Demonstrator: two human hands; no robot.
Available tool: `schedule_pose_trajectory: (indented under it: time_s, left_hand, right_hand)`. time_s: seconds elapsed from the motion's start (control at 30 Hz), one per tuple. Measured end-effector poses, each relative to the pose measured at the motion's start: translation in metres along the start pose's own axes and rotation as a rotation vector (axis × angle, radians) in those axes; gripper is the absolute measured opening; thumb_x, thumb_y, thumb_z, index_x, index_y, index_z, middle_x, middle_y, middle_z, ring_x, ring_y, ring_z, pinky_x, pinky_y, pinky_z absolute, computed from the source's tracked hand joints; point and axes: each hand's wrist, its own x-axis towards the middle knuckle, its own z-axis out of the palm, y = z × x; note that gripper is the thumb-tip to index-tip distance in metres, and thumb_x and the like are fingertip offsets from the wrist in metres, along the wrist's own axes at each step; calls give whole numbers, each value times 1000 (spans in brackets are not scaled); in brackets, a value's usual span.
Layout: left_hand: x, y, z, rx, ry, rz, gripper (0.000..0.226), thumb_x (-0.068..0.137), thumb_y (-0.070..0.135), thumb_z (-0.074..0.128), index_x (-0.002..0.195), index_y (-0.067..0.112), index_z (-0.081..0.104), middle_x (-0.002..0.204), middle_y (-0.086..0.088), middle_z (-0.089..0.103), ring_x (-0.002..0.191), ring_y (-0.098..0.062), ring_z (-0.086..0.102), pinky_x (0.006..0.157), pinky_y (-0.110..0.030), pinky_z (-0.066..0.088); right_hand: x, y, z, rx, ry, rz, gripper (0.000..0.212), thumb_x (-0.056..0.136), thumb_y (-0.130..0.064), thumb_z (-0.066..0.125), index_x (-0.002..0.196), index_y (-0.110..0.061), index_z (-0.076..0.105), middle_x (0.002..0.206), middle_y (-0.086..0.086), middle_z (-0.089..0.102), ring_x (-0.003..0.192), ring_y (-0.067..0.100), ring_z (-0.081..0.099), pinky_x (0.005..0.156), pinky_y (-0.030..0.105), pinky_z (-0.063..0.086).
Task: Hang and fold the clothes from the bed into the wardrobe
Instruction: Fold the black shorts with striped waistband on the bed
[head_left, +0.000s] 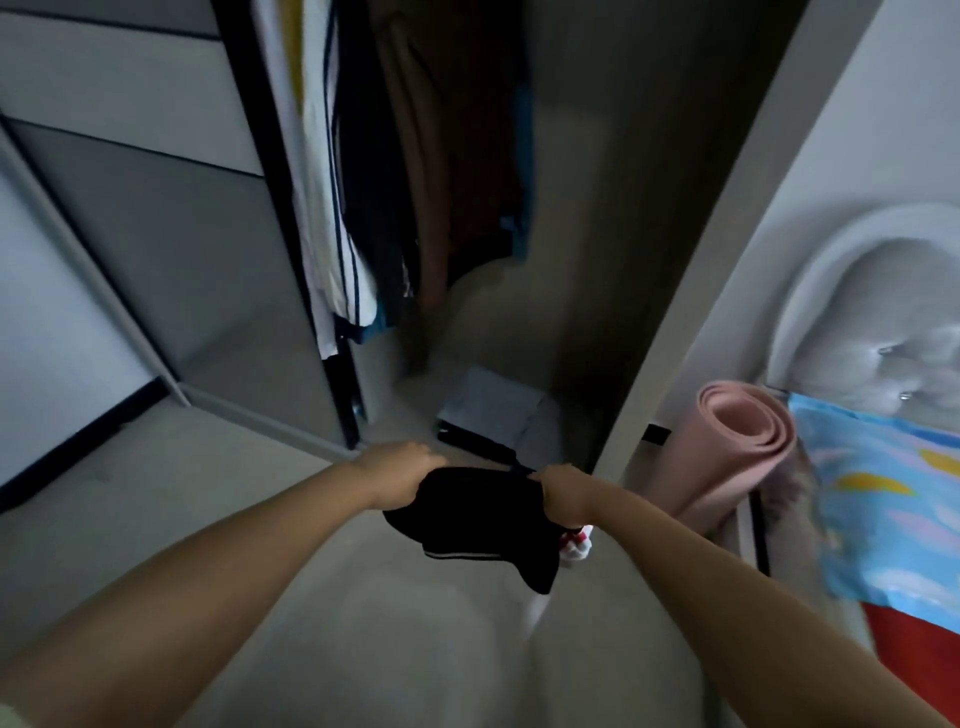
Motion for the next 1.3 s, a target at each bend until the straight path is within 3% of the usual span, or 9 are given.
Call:
schedule_pose_trajectory:
  time_s: [0.13,0.3,0.43,0.6,0.7,0.9,0.97,1.17,1.3]
  left_hand:
    - [31,-39,3,-30,-52,-23,43,89,7,48,128,23,56,124,-6,58,111,-25,56,88,-37,48]
    - [114,-77,-5,-55,-90,0,42,91,10,46,130,25,54,127,-6,57,113,-25,55,92,-37,46]
    - [202,-118,-12,-67,-149,-35,49,92,10,45,139,25,46,136,-7,50,119,-26,52,98,-38,44]
    - [306,-166,-19,-64,-192,-33,46,92,8,46,135,22,46,129,-10,55,110,-30,57,88,-36,47]
    - [374,-201,1,-90,-219,-43,48,92,7,46,137,23,46,127,-10,56,108,-29,58,85,-35,48]
    - [497,-250,37,-29,-106,-10,46,94,19,50,138,29,43,133,-6,51,117,-28,54,93,-38,47]
    - [541,-270,53,10,-41,-23,49,96,23,47,144,32,36,142,-4,44,125,-28,48,99,-40,43]
    - [621,-318,138,147,93,-7,63,99,10,34,152,31,9,159,-3,10,145,-27,13,109,-39,33]
    - [640,-333,232,253,184,110,85,87,3,56,150,26,4,159,-15,9,144,-41,13,110,-50,30]
  right_hand:
    - [54,0,-5,35,-50,3,32,88,-3,44,115,1,60,116,19,63,105,34,60,91,39,48]
    - [130,38,-22,119,-64,-4,26,88,-2,44,109,-3,59,113,17,64,101,31,60,75,28,41]
    - [213,77,-41,222,-68,12,30,84,2,45,109,-1,63,109,18,66,101,31,62,84,34,47]
    - [313,120,-59,250,-111,98,29,83,7,43,101,9,65,100,27,67,94,35,66,76,35,50]
    - [386,147,-56,254,-110,112,31,87,5,42,111,6,63,112,25,65,104,34,63,86,34,47]
    - [509,210,-45,229,-70,167,33,94,-1,42,122,-4,59,119,18,63,108,33,60,83,32,47]
    - [548,229,-42,209,18,191,36,93,-3,45,127,-8,58,124,16,61,113,31,58,93,34,48]
    - [625,250,31,181,257,192,64,91,1,46,149,-22,33,152,10,31,139,29,30,113,32,28]
    - [653,244,128,35,155,208,73,97,-5,38,152,-35,0,161,9,-8,147,35,-5,118,38,21]
